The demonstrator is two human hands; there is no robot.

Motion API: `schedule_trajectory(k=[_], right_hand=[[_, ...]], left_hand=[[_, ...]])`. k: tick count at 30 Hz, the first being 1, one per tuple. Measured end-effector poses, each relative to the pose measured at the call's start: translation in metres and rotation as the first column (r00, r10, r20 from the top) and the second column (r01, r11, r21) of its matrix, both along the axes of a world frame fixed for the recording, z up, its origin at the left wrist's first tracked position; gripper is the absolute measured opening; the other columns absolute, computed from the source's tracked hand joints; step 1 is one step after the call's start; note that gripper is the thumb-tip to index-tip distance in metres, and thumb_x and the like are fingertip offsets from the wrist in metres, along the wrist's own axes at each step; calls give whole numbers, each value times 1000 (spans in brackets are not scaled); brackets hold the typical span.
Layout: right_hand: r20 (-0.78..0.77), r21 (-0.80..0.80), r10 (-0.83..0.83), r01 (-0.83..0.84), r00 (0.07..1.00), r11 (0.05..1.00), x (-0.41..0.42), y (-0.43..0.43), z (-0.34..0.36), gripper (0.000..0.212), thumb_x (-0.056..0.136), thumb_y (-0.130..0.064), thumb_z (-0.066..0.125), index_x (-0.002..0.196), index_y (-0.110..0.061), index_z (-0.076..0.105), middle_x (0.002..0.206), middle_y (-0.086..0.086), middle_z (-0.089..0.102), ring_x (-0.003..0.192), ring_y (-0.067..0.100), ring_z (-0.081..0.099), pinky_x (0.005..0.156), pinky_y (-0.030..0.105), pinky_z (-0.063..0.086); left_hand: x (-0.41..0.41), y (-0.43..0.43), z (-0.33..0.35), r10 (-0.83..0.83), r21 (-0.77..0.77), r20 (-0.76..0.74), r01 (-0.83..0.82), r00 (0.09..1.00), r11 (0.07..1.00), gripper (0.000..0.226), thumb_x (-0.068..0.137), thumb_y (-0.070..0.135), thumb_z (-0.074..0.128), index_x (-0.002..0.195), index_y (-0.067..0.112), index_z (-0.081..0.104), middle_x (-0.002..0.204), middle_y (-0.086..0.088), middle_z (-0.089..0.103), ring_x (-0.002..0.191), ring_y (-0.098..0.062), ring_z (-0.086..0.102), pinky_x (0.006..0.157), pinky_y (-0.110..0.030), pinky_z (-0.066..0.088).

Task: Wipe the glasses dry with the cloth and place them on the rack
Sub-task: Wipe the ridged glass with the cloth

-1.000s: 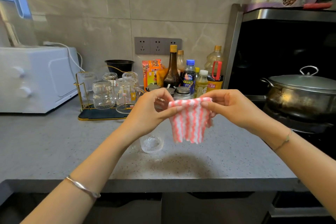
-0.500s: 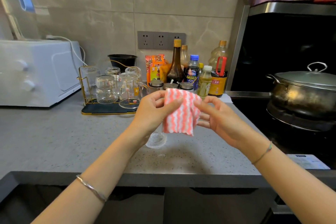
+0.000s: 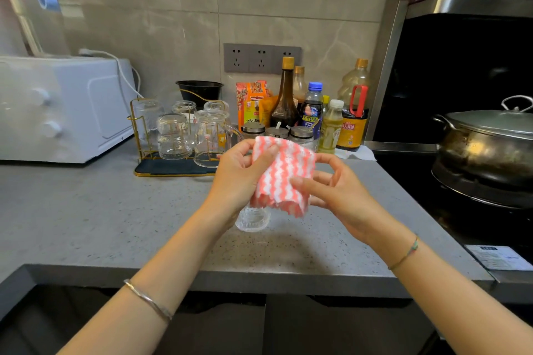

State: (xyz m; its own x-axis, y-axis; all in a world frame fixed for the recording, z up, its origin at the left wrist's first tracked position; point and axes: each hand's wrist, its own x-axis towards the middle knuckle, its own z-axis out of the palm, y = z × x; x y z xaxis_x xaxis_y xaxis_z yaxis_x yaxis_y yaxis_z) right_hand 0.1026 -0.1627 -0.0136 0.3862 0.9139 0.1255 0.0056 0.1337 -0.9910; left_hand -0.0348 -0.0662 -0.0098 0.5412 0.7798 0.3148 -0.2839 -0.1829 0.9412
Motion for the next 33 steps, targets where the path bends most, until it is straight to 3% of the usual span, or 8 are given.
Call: schedule_trajectory(k=[4, 7, 13, 17, 21, 26, 30, 33], right_hand=[[-120, 6, 74, -74, 990, 997, 6, -2, 4, 47, 73, -7, 71, 116, -16, 53, 95, 11, 75, 77, 18, 73, 65, 22, 58], [-281, -7, 179, -188, 943, 982, 5, 1, -1, 40, 75, -15, 67, 115, -9, 61, 99, 9, 74, 79, 15, 72, 70, 25, 60], [-295, -81, 165, -197, 941, 977, -1, 10, -8, 23, 83, -23, 63, 100, -6, 66, 85, 6, 74, 66, 14, 70, 57, 23, 57], [-317, -54, 95, -118, 944, 992, 7, 11, -9, 28, 81, -24, 64, 103, -8, 65, 93, 6, 74, 76, 15, 69, 65, 24, 58], [-440, -13, 27, -37, 898, 999, 13, 11, -14, 21, 91, -20, 56, 108, -8, 62, 95, 7, 74, 76, 15, 71, 60, 24, 59], [-567, -3, -29, 33, 823, 999, 16, 14, -18, 19, 96, -19, 51, 103, -4, 60, 91, 7, 74, 67, 13, 70, 52, 23, 56], [-653, 55, -6, 56, 757, 997, 19, 16, -21, 33, 97, -24, 49, 125, -7, 54, 116, 11, 69, 98, 18, 69, 61, 26, 59], [-640, 75, -14, 81, 768, 994, 25, 14, -25, 36, 97, -29, 49, 129, -15, 53, 111, 5, 72, 102, 15, 68, 74, 29, 60]], left_hand=[[-4, 5, -1, 5, -5, 2, -5, 1000, 1000, 21, 91, 24, 63, 109, 13, 63, 90, -1, 77, 80, -13, 74, 61, -20, 56], [-1, 4, -2, -5, 17, 11, 5, 1000, 1000, 21, 92, 24, 62, 109, 13, 63, 88, 1, 76, 79, -10, 73, 62, -19, 56], [5, 15, -12, 197, 349, -82, -157, 977, 924, 12, 91, 35, 64, 98, 25, 64, 97, 4, 71, 89, -11, 67, 76, -28, 54], [-8, 31, -29, 350, 442, -246, -216, 904, 871, 78, 69, 77, 53, 134, 35, 40, 136, 15, 41, 128, -5, 36, 102, -26, 32], [-16, 37, -52, 210, 311, -488, -57, 847, 949, 127, 56, 73, 75, 151, 33, 0, 161, 7, 7, 145, -16, 19, 115, -38, 23], [-12, 50, -71, 199, 235, -546, -79, 814, 969, 120, 66, 35, 87, 151, 24, 4, 153, -6, 33, 138, -23, 36, 111, -35, 31], [-7, 58, -80, 126, 136, -562, -59, 818, 989, 108, 59, 33, 91, 142, 21, 23, 143, -3, 43, 127, -18, 45, 104, -29, 37], [-5, 60, -80, 119, 94, -522, -82, 844, 992, 103, 45, 45, 90, 130, 19, 37, 135, -3, 52, 119, -19, 54, 103, -34, 44]])
